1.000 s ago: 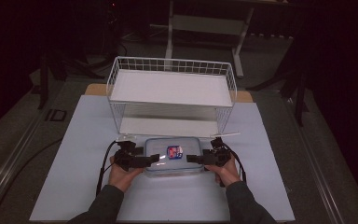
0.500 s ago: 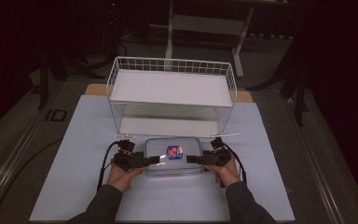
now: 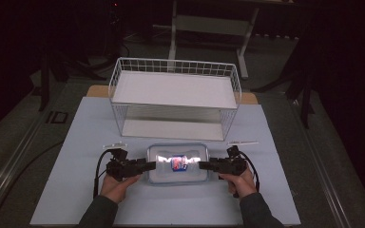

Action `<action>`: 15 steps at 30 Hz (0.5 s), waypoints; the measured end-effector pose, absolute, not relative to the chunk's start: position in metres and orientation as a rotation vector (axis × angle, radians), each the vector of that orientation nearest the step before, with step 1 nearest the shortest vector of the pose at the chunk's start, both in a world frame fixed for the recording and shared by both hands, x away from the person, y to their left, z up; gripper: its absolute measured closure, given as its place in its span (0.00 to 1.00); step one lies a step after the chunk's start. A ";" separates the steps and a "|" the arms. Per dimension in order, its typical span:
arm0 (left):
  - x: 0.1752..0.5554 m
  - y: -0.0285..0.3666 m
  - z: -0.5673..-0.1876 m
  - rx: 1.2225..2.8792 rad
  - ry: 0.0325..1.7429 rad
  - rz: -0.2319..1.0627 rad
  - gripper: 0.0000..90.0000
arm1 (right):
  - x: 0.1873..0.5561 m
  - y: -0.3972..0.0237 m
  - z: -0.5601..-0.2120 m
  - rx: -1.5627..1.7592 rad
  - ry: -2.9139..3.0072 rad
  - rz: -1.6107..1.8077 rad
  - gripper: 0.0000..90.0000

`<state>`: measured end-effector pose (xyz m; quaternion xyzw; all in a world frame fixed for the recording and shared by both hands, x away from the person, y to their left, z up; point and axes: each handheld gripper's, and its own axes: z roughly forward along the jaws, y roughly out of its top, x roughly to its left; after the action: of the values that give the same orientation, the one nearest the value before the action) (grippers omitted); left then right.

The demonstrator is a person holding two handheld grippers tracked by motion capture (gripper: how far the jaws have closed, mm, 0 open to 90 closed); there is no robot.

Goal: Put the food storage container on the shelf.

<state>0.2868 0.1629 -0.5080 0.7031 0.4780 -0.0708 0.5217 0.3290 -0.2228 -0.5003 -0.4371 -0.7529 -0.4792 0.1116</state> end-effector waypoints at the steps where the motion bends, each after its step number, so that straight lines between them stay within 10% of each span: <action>1: 0.284 0.164 -0.508 1.687 1.128 -0.163 0.56 | 0.327 -0.225 -0.500 -1.274 -2.206 -1.417 0.48; 15: 0.266 0.156 -0.506 1.703 1.087 -0.041 0.55 | 0.307 -0.232 -0.503 -1.252 -2.197 -1.504 0.53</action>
<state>0.2661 0.1564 -0.5064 0.7138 0.4555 -0.0173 0.5317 0.3073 -0.2316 -0.5030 -0.4234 -0.7431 -0.5087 0.0993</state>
